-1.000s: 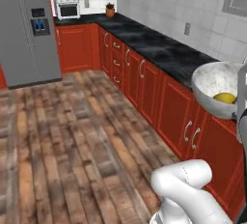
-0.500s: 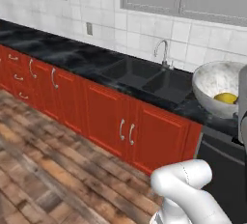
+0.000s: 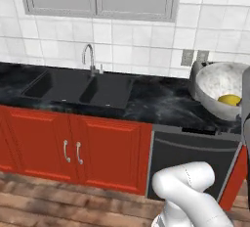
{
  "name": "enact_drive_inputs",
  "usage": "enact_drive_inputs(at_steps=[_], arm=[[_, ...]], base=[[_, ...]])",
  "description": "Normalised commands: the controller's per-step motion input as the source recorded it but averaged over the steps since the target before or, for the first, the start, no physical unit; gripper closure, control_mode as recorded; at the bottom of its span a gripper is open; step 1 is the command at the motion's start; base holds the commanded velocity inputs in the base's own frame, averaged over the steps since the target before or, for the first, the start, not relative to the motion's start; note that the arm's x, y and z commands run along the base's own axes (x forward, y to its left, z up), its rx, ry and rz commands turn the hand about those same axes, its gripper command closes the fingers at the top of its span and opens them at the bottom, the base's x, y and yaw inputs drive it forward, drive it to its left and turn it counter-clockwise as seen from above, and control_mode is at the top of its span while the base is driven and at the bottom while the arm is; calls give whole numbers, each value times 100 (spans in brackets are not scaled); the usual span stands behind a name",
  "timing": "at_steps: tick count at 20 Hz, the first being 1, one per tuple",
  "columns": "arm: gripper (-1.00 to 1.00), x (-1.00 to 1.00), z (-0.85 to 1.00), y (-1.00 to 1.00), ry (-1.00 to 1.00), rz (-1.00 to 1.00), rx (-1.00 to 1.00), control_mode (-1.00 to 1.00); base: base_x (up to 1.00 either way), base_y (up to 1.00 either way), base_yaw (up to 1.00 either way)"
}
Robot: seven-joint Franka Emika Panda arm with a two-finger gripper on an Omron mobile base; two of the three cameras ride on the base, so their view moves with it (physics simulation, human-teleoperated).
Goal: Pick the lemon from the cabinet and place it in the bowl. Then pick the bowl and place it in the sink. Then turn on the sink facuet.
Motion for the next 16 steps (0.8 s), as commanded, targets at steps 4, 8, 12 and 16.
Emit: enact_drive_inputs(at_steps=[4,8,12,16], arm=[[100,0,0,0,0,0,0,100],[100,0,0,0,0,0,0,100],[100,0,0,0,0,0,0,100],[100,0,0,0,0,0,0,100]], base=[[23,54,-54],[30,44,-42],[36,34,-44],[34,36,-43]])
